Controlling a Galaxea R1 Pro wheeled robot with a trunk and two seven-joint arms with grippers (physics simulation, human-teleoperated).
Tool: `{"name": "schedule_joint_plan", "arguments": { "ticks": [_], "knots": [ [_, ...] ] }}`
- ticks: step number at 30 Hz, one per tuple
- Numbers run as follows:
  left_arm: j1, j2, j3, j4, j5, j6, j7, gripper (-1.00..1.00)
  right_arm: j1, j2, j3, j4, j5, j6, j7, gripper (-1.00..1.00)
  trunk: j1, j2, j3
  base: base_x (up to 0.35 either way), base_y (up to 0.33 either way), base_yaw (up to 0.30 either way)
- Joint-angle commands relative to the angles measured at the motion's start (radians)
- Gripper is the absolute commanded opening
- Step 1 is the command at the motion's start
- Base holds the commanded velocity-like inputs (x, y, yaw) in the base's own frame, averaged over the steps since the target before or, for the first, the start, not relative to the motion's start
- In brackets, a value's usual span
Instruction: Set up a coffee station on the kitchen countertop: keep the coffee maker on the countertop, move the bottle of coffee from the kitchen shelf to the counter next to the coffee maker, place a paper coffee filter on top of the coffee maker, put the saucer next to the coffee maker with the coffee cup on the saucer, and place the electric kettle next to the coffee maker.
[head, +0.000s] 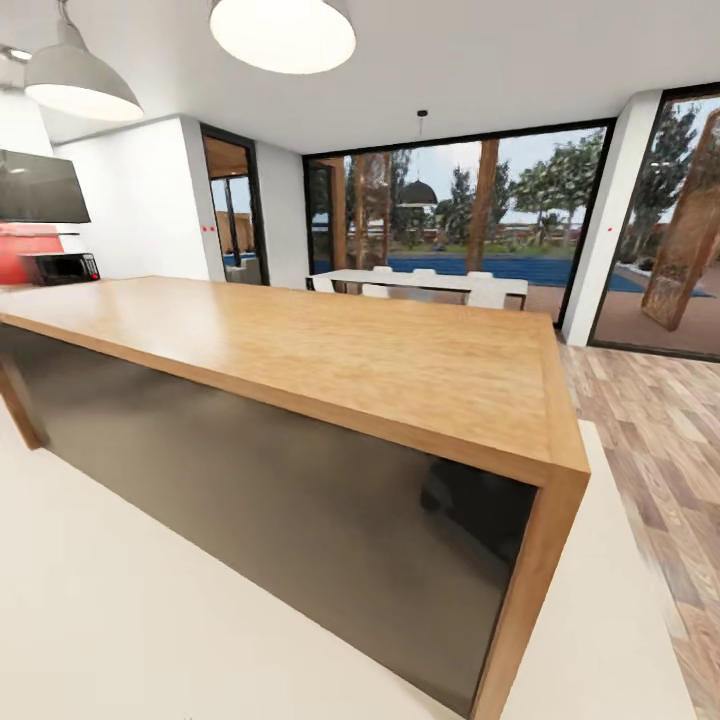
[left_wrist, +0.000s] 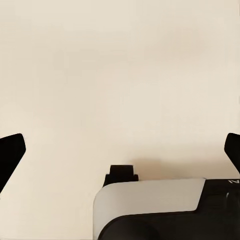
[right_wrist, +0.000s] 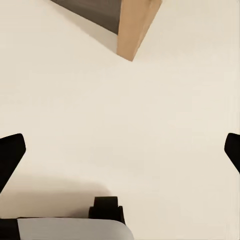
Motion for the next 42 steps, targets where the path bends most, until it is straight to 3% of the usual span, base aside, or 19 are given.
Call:
{"name": "schedule_joint_plan", "arguments": {
  "ticks": [1, 13, 30, 42],
  "knots": [
    [0.0, 0.0, 0.001, -0.001, -0.001, -0.001, 0.0, 1.0, -0.001, 0.0, 0.0, 0.001, 0.0, -0.003, -0.001, 1.0, 0.0, 0.0, -0.001, 0.0, 0.0, 0.243],
    [0.0, 0.0, 0.002, -0.001, -0.001, -0.001, 0.0, 1.0, -0.001, 0.0, 0.0, 0.001, 0.001, -0.003, 0.0, 1.0, 0.0, 0.0, -0.001, 0.015, 0.01, 0.235],
    [0.0, 0.0, 0.002, -0.001, -0.001, -0.001, 0.0, 1.0, -0.001, 0.001, 0.002, 0.002, 0.002, -0.004, 0.001, 1.0, 0.0, 0.0, -0.001, 0.211, 0.191, 0.136],
    [0.0, 0.0, 0.002, -0.001, -0.001, -0.001, 0.0, 1.0, -0.001, 0.001, 0.002, 0.002, 0.002, -0.005, 0.001, 1.0, 0.0, 0.0, -0.001, 0.031, 0.042, 0.241]
  ]
}}
